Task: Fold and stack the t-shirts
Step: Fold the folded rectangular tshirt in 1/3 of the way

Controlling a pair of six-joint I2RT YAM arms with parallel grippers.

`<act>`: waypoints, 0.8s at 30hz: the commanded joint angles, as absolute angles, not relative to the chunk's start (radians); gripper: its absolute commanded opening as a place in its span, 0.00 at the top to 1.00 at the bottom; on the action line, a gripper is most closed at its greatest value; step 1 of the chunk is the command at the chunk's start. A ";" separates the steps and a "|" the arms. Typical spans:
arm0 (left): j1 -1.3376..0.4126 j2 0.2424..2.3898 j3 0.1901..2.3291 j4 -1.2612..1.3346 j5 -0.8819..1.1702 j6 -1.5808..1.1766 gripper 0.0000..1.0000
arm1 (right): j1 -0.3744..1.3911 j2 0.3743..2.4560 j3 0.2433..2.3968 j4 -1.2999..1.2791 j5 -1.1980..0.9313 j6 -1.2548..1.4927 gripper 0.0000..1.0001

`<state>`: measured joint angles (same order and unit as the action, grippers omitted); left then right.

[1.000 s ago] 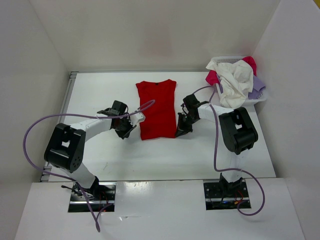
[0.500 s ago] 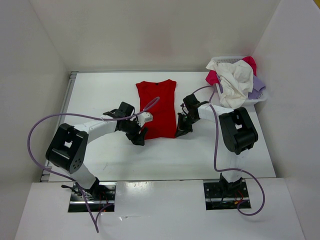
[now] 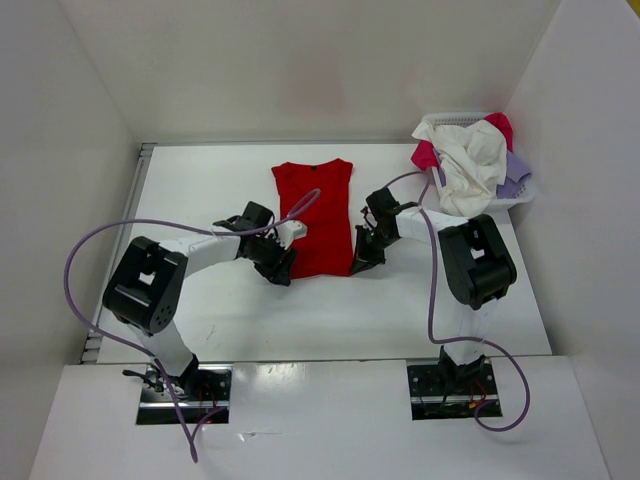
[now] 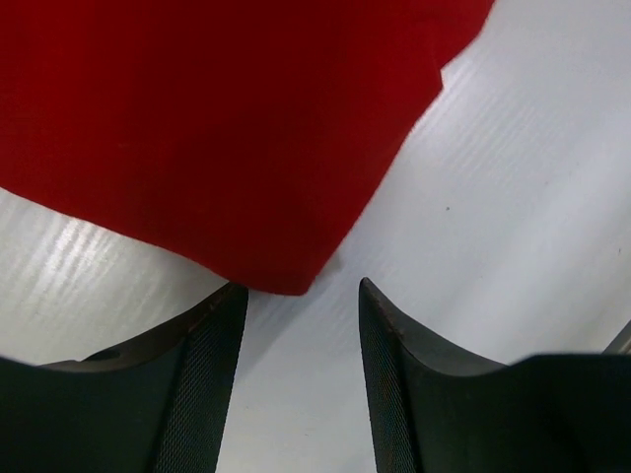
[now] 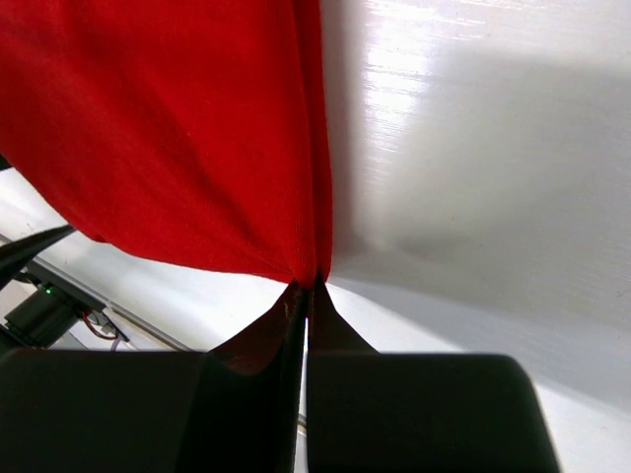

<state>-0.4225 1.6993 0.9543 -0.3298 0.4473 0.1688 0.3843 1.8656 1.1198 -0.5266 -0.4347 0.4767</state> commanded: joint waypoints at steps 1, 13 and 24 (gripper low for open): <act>-0.420 1.736 0.999 -0.321 0.416 0.141 0.44 | 0.390 1.807 1.114 -0.534 -0.448 0.460 1.00; -0.420 1.767 1.025 -0.331 0.482 0.130 0.68 | 0.390 1.796 1.114 -0.534 -0.448 0.469 1.00; -0.430 1.760 1.057 -0.423 0.395 0.228 1.00 | 0.390 1.807 1.114 -0.574 -0.387 0.451 1.00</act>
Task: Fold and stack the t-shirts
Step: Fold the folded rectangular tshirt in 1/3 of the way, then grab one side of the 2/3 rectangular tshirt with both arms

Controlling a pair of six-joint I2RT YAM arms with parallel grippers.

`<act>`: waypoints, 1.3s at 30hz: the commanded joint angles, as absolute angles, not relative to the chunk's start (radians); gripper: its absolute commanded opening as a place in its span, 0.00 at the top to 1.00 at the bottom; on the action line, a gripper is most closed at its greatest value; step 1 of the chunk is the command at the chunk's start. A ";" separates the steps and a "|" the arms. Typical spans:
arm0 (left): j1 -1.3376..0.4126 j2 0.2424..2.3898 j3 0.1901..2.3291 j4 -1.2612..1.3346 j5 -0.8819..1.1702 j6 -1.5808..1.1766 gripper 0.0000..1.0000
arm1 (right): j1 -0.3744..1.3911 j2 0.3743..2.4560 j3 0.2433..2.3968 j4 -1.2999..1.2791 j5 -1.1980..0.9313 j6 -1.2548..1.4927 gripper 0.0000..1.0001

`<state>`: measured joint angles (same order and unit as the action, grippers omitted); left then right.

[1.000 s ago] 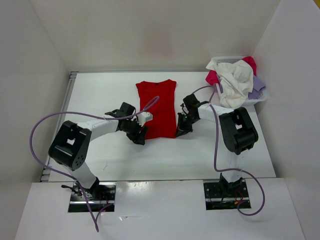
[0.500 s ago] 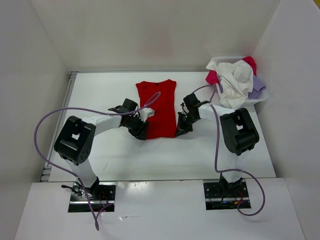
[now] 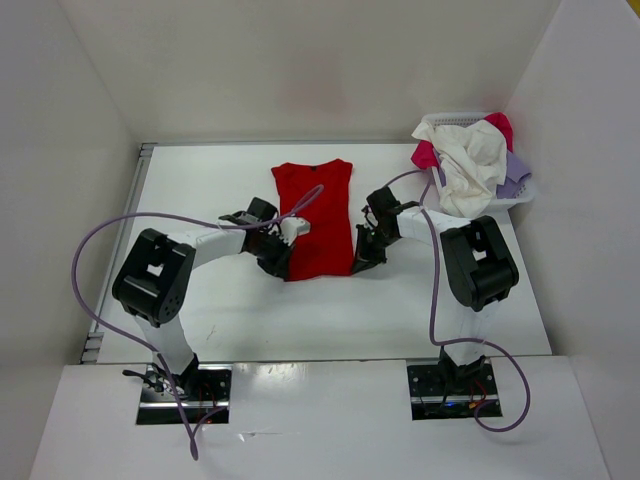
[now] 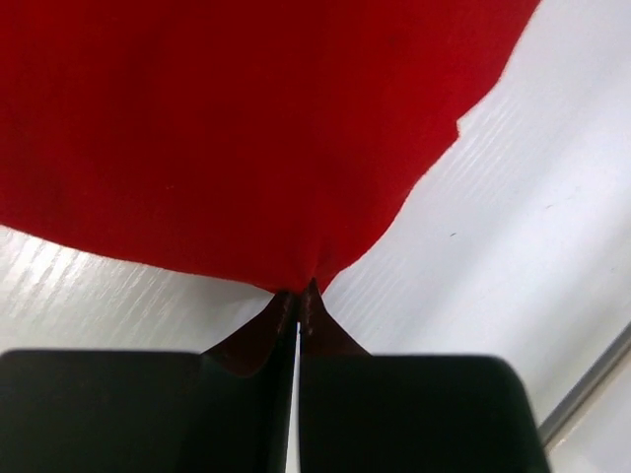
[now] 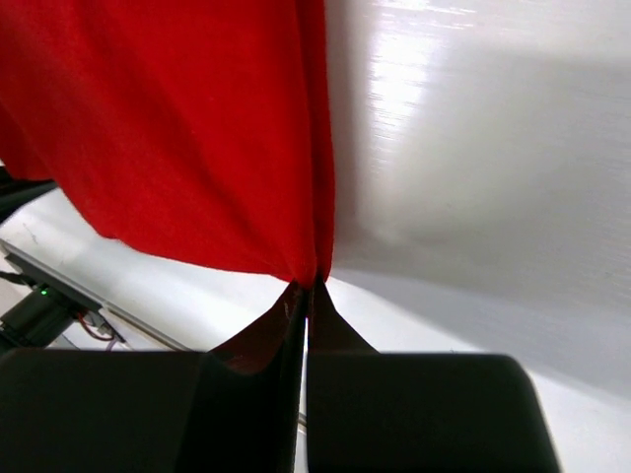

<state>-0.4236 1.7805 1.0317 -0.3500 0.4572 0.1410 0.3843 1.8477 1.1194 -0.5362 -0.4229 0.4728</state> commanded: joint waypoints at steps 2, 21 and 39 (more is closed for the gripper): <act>-0.419 1.723 1.043 -0.443 0.310 0.288 1.00 | 0.380 1.807 1.114 -0.586 -0.377 0.439 1.00; -0.469 1.622 0.986 -0.575 0.148 0.422 0.62 | 0.407 1.758 1.071 -0.612 -0.423 0.422 0.50; -0.732 1.503 0.859 -0.336 -0.061 0.666 0.35 | 0.416 1.830 1.083 -0.503 -0.512 0.509 0.50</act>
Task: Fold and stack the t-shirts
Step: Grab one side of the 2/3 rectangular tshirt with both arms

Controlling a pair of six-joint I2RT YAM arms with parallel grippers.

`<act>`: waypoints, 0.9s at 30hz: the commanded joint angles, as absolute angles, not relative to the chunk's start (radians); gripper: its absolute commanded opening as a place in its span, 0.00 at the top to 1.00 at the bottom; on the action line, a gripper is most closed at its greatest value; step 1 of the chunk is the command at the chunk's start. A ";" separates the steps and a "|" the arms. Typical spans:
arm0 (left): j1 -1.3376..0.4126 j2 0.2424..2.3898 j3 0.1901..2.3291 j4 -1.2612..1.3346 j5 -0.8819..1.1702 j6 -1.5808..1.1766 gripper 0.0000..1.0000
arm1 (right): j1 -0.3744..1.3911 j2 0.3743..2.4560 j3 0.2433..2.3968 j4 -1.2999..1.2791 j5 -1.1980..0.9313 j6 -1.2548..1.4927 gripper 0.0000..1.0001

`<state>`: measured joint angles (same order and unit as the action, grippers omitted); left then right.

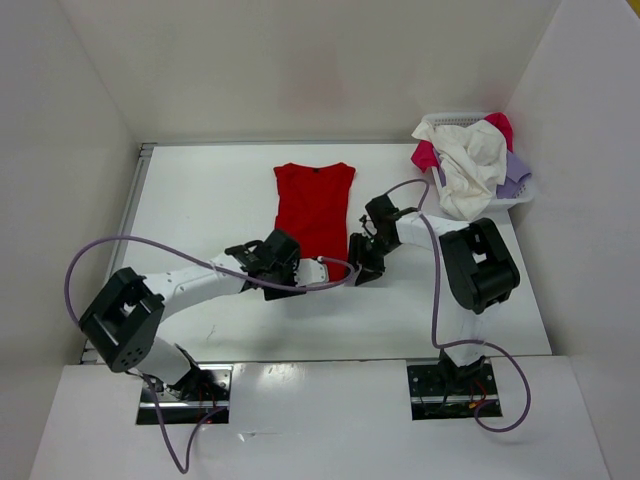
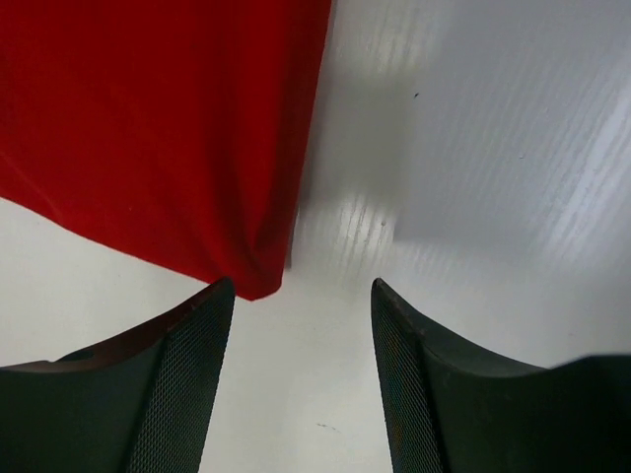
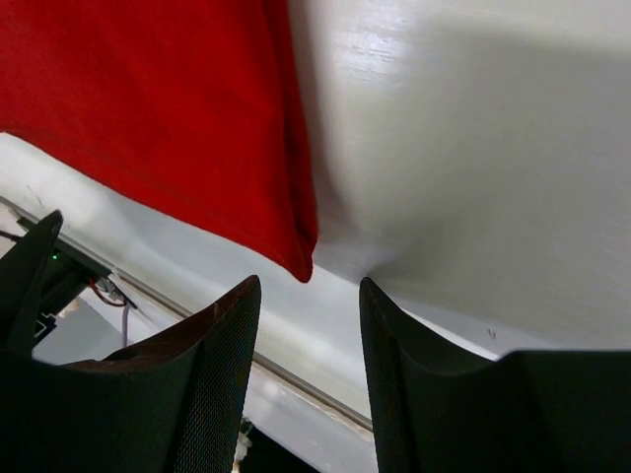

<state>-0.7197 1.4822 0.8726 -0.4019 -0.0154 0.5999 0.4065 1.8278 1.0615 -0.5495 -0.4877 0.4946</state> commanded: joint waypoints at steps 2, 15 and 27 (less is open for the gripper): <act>-0.732 1.517 0.829 -0.296 -0.081 0.686 0.35 | 0.416 1.839 1.074 -0.503 -0.512 0.509 0.50; -0.732 1.595 0.790 -0.215 -0.149 0.727 0.45 | 0.416 1.896 1.103 -0.485 -0.531 0.509 0.53; -0.732 1.626 0.857 -0.235 -0.106 0.697 1.00 | 0.416 1.915 1.121 -0.485 -0.508 0.509 1.00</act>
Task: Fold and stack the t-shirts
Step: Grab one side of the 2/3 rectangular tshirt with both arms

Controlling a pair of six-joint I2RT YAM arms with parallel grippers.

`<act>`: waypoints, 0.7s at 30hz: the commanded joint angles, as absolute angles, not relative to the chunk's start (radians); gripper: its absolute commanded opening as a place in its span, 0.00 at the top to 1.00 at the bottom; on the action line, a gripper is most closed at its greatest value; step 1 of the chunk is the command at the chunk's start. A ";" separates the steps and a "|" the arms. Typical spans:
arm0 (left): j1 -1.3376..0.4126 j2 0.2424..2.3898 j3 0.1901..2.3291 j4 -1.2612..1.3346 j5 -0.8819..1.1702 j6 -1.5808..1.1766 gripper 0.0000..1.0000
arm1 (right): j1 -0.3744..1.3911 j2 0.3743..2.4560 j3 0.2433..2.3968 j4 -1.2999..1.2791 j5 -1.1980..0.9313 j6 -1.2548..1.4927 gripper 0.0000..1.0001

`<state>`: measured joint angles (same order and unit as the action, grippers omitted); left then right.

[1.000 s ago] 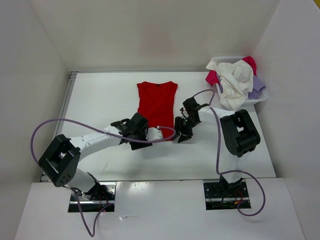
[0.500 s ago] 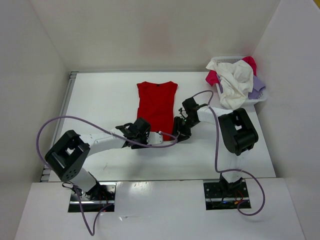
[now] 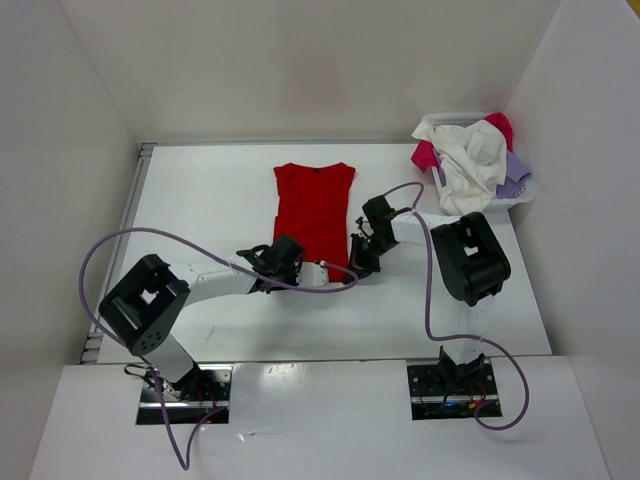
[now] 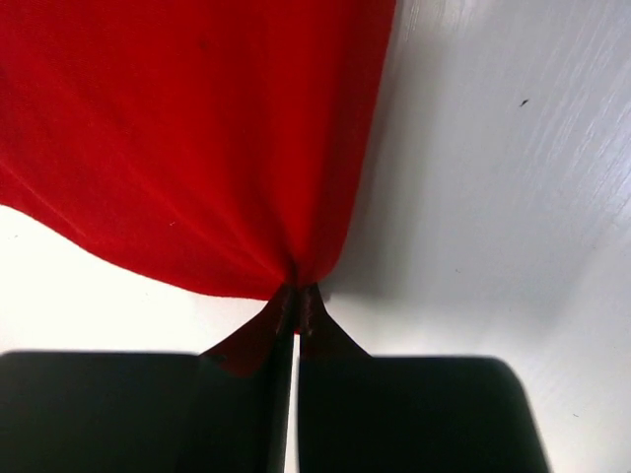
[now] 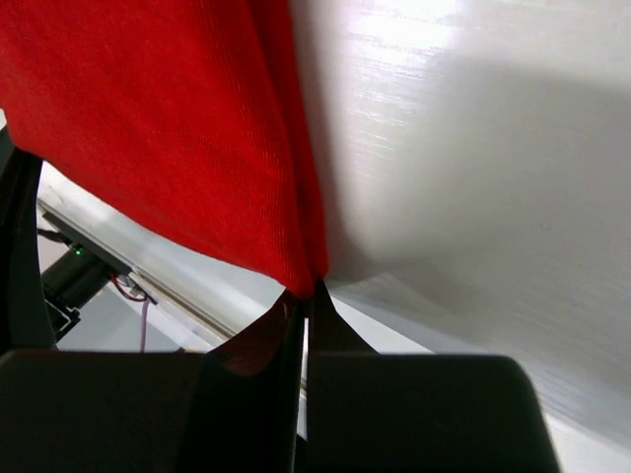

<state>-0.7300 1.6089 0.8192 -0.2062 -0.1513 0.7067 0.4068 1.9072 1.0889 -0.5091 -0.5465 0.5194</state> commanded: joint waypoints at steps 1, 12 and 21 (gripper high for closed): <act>-0.732 1.626 0.857 -0.262 -0.106 0.696 1.00 | 0.416 1.896 1.130 -0.500 -0.499 0.509 1.00; -0.741 1.364 0.868 -0.618 -0.052 0.686 1.00 | 0.563 1.611 1.006 -0.626 -0.413 0.583 1.00; -0.775 1.139 0.937 -0.926 0.005 0.724 1.00 | 0.901 1.375 0.934 -0.678 -0.342 0.880 1.00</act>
